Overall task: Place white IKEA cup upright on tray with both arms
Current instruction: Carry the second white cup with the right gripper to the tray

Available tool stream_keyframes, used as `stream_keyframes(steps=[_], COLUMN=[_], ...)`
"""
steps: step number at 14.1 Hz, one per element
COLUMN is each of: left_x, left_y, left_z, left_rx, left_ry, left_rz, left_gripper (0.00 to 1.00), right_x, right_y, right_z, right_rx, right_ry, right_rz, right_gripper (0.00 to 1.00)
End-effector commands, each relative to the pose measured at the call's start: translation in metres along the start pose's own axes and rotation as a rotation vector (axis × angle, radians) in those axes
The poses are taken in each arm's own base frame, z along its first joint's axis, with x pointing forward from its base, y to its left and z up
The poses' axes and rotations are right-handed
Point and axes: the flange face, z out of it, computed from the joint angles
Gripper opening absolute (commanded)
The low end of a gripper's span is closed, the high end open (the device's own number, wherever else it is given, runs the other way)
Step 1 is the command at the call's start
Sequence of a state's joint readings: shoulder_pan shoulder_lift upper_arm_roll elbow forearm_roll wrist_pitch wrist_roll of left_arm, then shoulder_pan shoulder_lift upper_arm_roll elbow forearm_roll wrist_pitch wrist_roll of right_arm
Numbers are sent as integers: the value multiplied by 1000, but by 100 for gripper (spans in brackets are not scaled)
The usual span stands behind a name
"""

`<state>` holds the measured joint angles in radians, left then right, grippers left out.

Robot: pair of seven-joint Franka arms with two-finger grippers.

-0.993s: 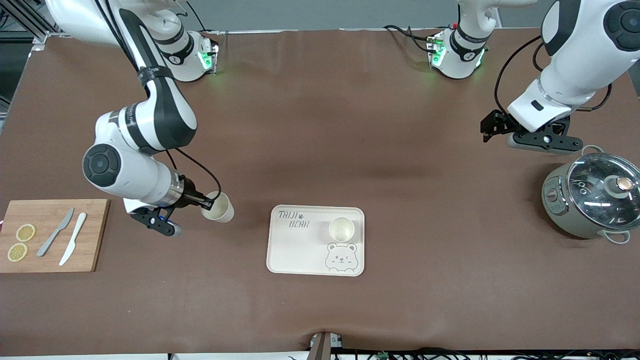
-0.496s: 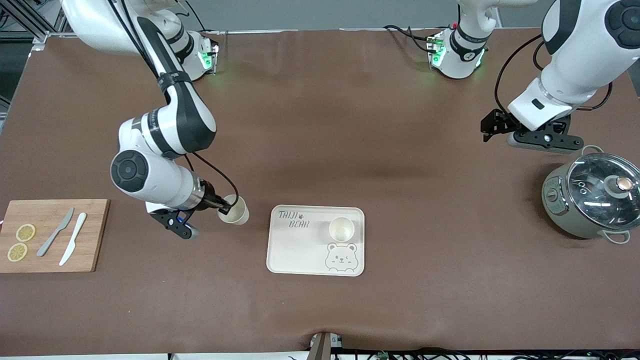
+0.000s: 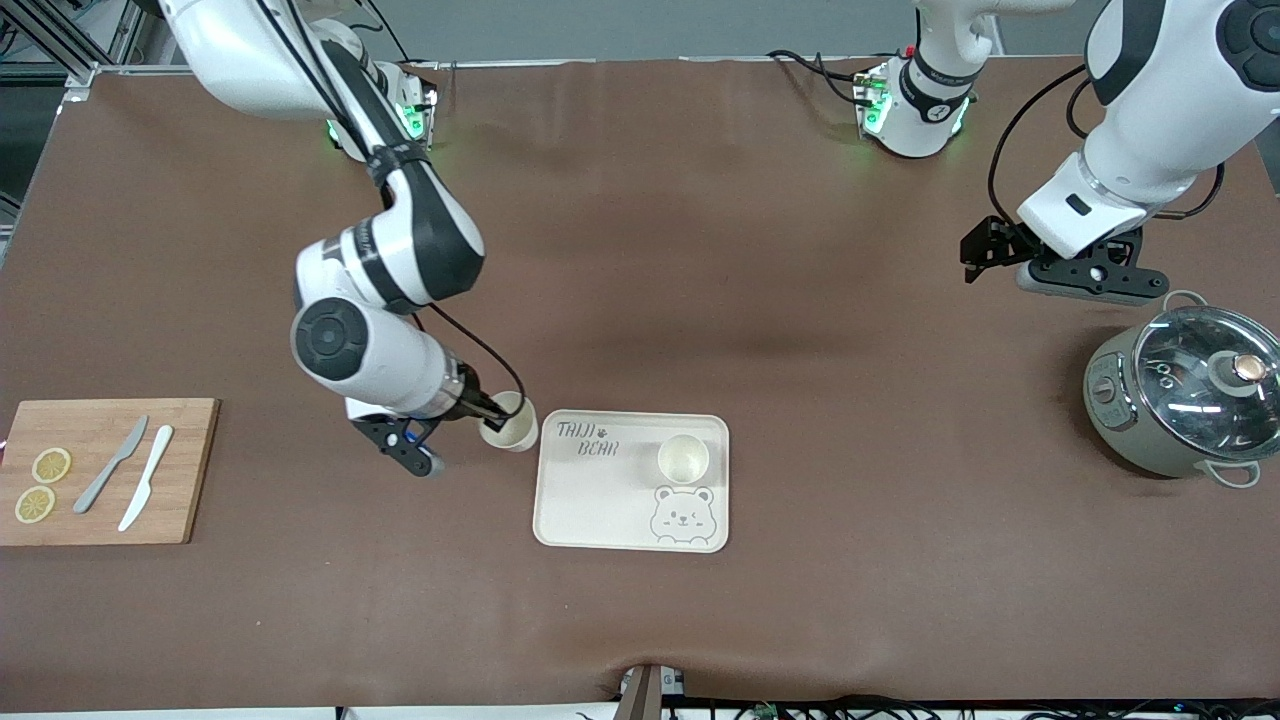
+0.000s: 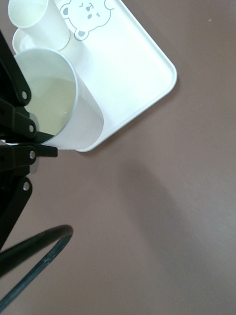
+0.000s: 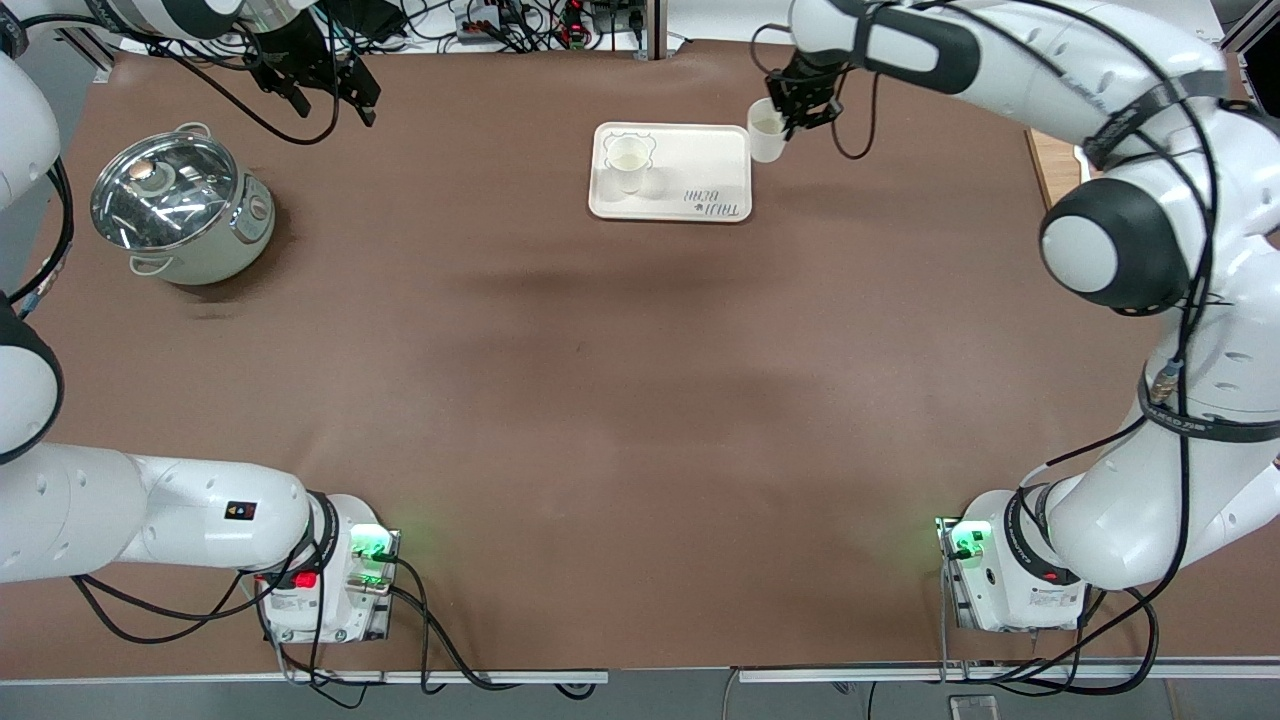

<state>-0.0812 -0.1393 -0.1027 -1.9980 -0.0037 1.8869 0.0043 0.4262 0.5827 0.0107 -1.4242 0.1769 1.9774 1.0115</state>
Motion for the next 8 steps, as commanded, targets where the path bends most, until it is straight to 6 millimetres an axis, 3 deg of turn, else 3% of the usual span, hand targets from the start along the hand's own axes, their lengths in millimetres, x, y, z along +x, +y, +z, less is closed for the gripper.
stream_keyframes(steps=[1, 3, 8], left_x=[-2, 1, 4], left_y=[-4, -4, -4], left_z=[-4, -2, -8], left_rx=[-26, -34, -27], left_ry=[20, 21, 43], left_rz=[-3, -10, -6], left_gripper=[100, 100, 100], right_x=[-13, -18, -26], right_y=[-31, -37, -51], right_z=[20, 29, 73], right_rx=[40, 54, 78], right_ry=[19, 26, 51], right_rz=[44, 59, 83], right_gripper=[0, 0, 0])
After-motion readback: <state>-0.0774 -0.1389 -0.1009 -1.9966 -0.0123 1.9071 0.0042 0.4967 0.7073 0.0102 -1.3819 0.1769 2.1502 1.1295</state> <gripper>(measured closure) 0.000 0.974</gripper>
